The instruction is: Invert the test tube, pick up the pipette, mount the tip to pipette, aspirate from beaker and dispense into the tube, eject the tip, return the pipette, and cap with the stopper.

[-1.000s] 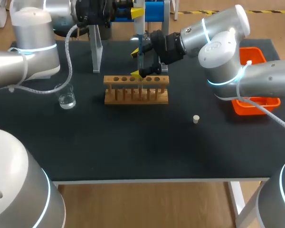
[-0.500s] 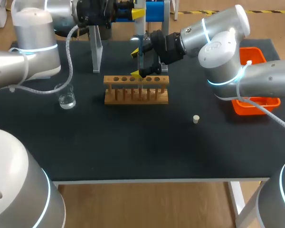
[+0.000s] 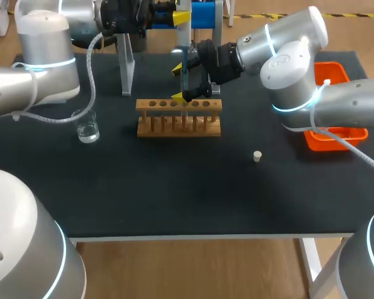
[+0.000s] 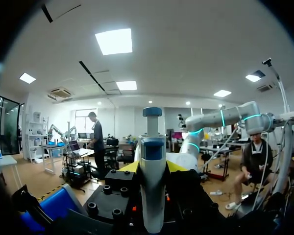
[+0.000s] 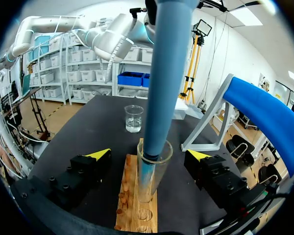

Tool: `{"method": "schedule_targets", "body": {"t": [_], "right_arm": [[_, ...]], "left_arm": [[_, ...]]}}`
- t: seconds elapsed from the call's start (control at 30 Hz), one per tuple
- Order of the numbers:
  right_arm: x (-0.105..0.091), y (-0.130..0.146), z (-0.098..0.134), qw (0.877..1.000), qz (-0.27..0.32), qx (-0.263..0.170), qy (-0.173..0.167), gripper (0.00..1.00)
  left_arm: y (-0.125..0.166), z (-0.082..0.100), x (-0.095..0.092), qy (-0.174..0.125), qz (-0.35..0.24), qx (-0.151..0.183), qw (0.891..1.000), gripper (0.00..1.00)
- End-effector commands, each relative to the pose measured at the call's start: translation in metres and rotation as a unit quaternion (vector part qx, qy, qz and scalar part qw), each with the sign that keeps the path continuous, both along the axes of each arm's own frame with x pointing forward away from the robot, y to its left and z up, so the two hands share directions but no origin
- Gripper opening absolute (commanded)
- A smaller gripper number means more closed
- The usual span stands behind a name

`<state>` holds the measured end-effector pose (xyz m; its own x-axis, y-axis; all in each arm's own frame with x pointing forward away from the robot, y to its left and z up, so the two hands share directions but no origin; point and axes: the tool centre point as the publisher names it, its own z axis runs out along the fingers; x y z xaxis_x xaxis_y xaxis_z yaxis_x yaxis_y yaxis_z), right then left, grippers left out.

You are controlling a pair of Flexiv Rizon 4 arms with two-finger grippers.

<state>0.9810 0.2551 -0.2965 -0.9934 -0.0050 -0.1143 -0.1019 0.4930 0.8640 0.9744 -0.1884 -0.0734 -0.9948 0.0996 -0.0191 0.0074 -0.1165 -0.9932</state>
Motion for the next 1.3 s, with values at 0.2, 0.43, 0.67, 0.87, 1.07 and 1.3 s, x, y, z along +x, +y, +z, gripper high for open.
{"method": "schedule_targets", "body": {"t": [0.2,0.43,0.67,0.87,1.07,1.3], "right_arm": [[0.000,-0.002,0.001,1.000,0.001,-0.001,0.001,1.00],[-0.001,-0.022,0.007,1.000,-0.003,0.009,0.001,1.00],[-0.005,-0.047,0.018,1.000,-0.007,0.028,0.000,1.00],[-0.008,-0.068,0.030,0.999,-0.004,0.052,0.005,1.00],[-0.014,-0.090,0.050,0.996,-0.005,0.086,0.011,1.00],[-0.023,-0.114,0.084,0.991,0.006,0.131,0.007,1.00]], "left_arm": [[0.001,0.000,0.003,0.000,-0.004,0.000,1.000,0.00],[0.001,0.000,0.003,0.000,-0.004,0.000,1.000,0.00],[0.001,0.000,0.003,0.000,-0.004,0.000,1.000,0.00],[0.001,0.000,0.003,0.000,-0.004,0.000,1.000,0.00],[0.001,0.000,0.003,0.000,-0.004,0.000,1.000,0.00],[0.001,0.000,0.003,0.000,-0.004,0.000,1.000,0.00]]}}
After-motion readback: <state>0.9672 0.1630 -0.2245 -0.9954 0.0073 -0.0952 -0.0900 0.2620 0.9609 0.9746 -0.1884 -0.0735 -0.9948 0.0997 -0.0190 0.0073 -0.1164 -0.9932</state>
